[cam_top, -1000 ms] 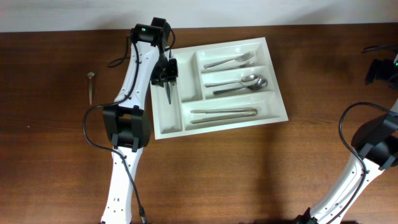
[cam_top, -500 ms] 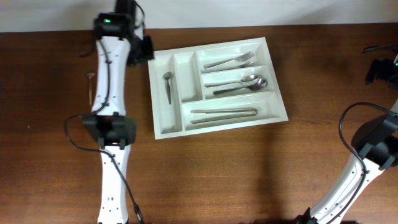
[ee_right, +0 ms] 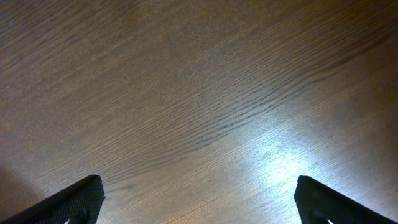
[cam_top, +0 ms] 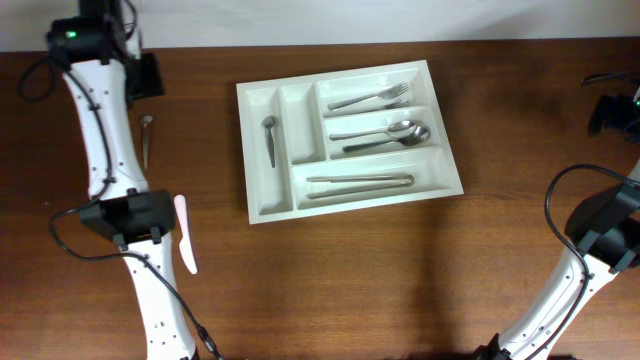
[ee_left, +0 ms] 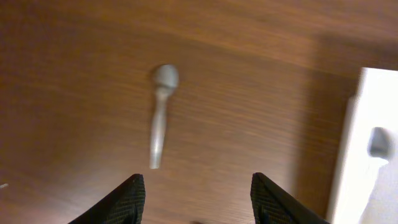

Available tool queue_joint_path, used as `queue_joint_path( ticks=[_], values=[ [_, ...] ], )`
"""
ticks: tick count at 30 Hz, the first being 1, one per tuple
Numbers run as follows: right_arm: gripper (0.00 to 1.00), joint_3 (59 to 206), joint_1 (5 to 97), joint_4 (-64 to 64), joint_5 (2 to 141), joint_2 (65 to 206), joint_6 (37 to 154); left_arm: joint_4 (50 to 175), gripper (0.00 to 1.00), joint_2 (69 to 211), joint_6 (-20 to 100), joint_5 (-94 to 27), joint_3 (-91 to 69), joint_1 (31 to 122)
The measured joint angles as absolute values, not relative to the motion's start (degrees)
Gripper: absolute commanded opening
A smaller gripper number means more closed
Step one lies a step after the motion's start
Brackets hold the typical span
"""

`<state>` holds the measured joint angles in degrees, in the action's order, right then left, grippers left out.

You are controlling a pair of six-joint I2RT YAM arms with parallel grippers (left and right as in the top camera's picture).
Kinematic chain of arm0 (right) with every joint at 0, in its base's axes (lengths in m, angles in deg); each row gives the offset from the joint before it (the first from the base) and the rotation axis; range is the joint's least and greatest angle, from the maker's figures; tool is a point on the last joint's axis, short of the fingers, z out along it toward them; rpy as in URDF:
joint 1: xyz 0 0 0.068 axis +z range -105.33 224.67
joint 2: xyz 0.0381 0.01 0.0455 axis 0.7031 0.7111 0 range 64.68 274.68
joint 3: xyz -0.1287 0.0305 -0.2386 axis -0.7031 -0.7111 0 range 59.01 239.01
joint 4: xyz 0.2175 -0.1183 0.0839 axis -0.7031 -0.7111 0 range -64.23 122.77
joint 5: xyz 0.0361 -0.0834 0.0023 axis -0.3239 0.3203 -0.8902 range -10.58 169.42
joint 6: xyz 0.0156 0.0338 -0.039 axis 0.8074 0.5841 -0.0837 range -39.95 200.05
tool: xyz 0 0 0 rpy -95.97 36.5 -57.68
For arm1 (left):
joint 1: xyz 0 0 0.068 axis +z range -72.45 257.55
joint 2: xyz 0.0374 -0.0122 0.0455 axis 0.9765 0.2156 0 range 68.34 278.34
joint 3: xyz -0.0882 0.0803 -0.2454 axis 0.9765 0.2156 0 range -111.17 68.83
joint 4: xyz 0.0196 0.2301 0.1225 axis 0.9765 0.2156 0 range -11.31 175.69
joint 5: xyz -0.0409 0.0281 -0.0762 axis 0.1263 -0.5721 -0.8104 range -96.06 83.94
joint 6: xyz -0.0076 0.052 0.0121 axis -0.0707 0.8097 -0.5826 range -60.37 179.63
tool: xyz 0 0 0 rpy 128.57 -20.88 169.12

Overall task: Pack container
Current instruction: 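Move the left gripper back over the second silver spoon, then lower the left gripper and close it on the spoon handle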

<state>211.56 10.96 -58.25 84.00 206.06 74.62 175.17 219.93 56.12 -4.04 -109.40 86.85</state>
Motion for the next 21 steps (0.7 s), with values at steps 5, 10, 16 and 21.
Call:
queue_joint_path(
  ticks=[5, 10, 16, 21],
  values=[
    [0.98, 211.6, 11.0, -58.3, 84.0, 206.1, 74.7, 175.2, 0.67, 219.9, 57.9, -1.3, -106.0, 89.8],
    [0.99, 211.6, 11.0, -58.3, 84.0, 206.1, 74.6, 173.1, 0.72, 219.9, 61.2, 0.3, -99.2, 90.8],
    [0.99, 211.6, 11.0, -58.3, 84.0, 206.1, 74.6, 167.5, 0.72, 219.9, 63.8, 0.7, -89.1, 90.7],
    [0.99, 211.6, 11.0, -58.3, 84.0, 206.1, 74.7, 161.7, 0.72, 219.9, 66.4, 1.1, -82.8, 90.7]
  ],
)
